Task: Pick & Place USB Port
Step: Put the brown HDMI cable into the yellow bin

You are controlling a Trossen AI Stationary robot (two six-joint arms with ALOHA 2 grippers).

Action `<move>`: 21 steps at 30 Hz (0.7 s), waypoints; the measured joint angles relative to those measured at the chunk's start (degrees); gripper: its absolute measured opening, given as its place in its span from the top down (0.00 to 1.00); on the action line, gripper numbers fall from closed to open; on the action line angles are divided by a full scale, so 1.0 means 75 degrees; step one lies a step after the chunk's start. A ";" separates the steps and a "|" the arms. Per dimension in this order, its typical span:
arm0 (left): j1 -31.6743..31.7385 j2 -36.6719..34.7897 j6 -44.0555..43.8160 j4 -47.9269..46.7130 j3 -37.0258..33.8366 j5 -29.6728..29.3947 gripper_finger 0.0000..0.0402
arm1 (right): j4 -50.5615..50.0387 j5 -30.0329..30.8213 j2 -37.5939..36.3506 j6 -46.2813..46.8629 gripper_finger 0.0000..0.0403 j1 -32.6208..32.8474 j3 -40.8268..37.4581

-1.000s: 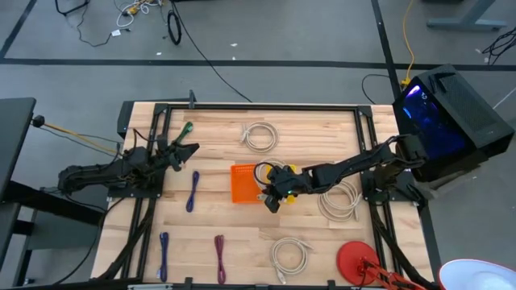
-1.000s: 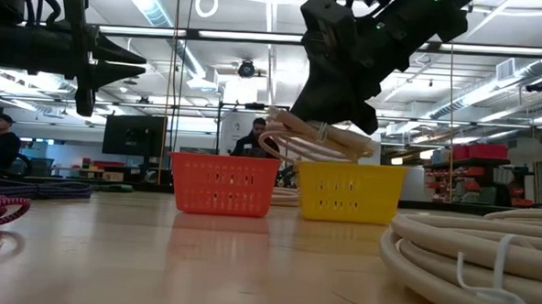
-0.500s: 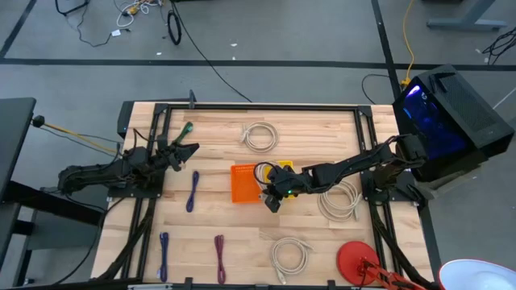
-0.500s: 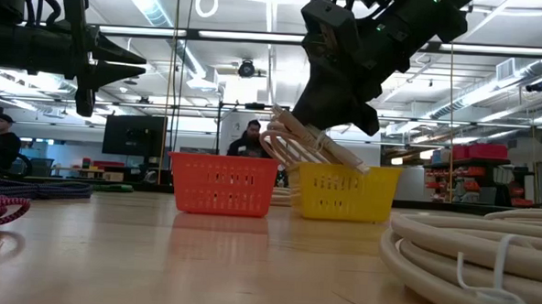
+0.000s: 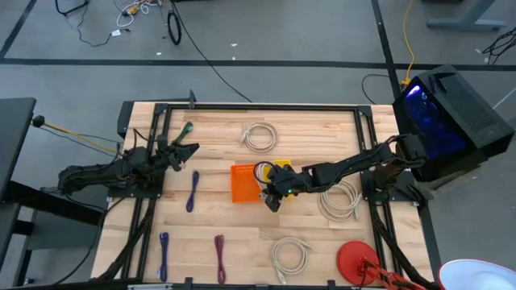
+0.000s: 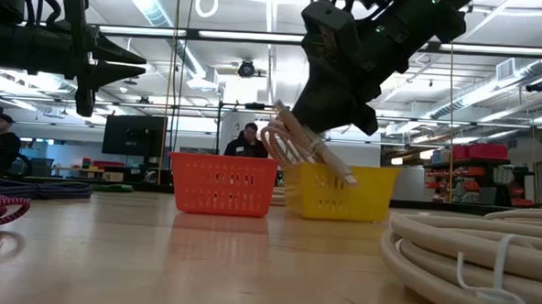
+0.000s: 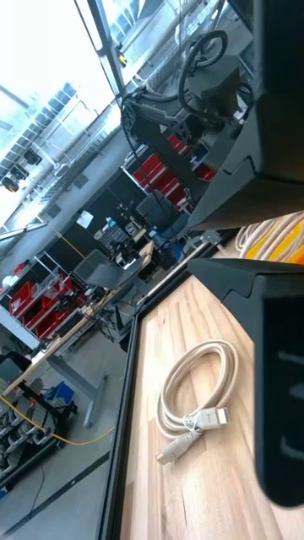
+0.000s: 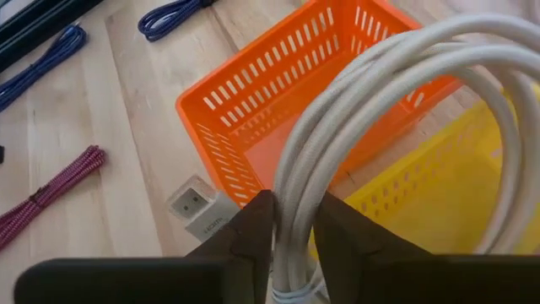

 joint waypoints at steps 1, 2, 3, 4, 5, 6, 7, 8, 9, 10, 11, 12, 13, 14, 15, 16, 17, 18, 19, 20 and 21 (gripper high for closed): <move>0.0000 0.0000 0.0000 0.0000 0.0000 0.0012 0.83 | 0.0004 -0.0002 -0.0001 0.0002 0.76 0.0000 0.0000; 0.0000 0.0000 0.0000 0.0000 0.0000 0.0047 0.83 | 0.0021 -0.0012 -0.0004 0.0004 0.76 0.0000 0.0000; 0.0000 0.0000 0.0000 -0.0001 0.0000 0.0085 0.83 | 0.0053 -0.0070 -0.0011 0.0006 0.75 -0.0004 0.0000; 0.0000 0.0000 -0.0003 0.0000 0.0000 0.0142 0.83 | 0.0071 -0.0136 -0.0048 0.0008 0.74 -0.0006 0.0000; 0.0000 0.0000 0.0000 -0.0003 0.0000 0.0178 0.83 | 0.0108 -0.0148 -0.0084 0.0005 0.73 -0.0003 0.0000; 0.0000 0.0000 0.0000 -0.0003 0.0000 0.0195 0.83 | 0.0150 -0.0148 -0.0133 0.0005 0.72 -0.0003 0.0000; 0.0000 0.0000 0.0000 -0.0003 0.0000 0.0198 0.83 | 0.0147 -0.0132 -0.0199 -0.0011 0.71 -0.0003 0.0000; 0.0000 0.0000 0.0000 -0.0006 0.0000 0.0198 0.83 | 0.0141 -0.0109 -0.0264 -0.0045 0.71 -0.0003 0.0000; 0.0000 0.0000 0.0002 -0.0003 0.0000 0.0195 0.83 | 0.0175 -0.0066 -0.0341 -0.0090 0.70 -0.0011 0.0000; 0.0000 0.0000 0.0003 -0.0008 0.0000 0.0195 0.83 | 0.0163 -0.0007 -0.0416 -0.0144 0.70 -0.0017 0.0000; 0.0000 0.0000 0.0003 -0.0009 0.0000 0.0197 0.83 | 0.0153 0.0079 -0.0492 -0.0155 0.70 -0.0032 0.0000; 0.0000 0.0000 0.0001 -0.0007 0.0000 0.0196 0.83 | 0.0124 0.0123 -0.0562 -0.0204 0.69 -0.0053 0.0000; 0.0000 0.0000 0.0002 -0.0009 0.0000 0.0198 0.83 | 0.0080 0.0147 -0.0612 -0.0229 0.69 -0.0076 0.0000; 0.0000 0.0000 0.0003 -0.0009 0.0000 0.0198 0.83 | 0.0069 0.0149 -0.0641 -0.0255 0.69 -0.0098 0.0000; 0.0000 0.0000 0.0002 -0.0006 0.0000 0.0196 0.83 | 0.0053 0.0144 -0.0665 -0.0272 0.69 -0.0122 0.0000; 0.0000 0.0000 0.0000 -0.0006 0.0000 0.0197 0.83 | 0.0004 0.0143 -0.0691 -0.0289 0.69 -0.0139 0.0000; 0.0000 0.0000 0.0000 -0.0009 0.0000 0.0198 0.83 | -0.0014 0.0144 -0.0714 -0.0332 0.69 -0.0163 0.0000; 0.0000 0.0000 0.0000 -0.0006 0.0000 0.0198 0.83 | -0.0007 0.0143 -0.0747 -0.0383 0.69 -0.0187 0.0000; 0.0000 0.0000 0.0000 -0.0006 0.0000 0.0198 0.83 | -0.0014 0.0146 -0.0779 -0.0462 0.69 -0.0233 0.0000; 0.0000 0.0000 0.0000 -0.0006 0.0000 0.0197 0.83 | -0.0031 0.0140 -0.0816 -0.0544 0.69 -0.0289 0.0000; 0.0000 0.0000 0.0000 -0.0006 0.0000 0.0198 0.83 | -0.0061 0.0130 -0.0853 -0.0571 0.69 -0.0365 0.0000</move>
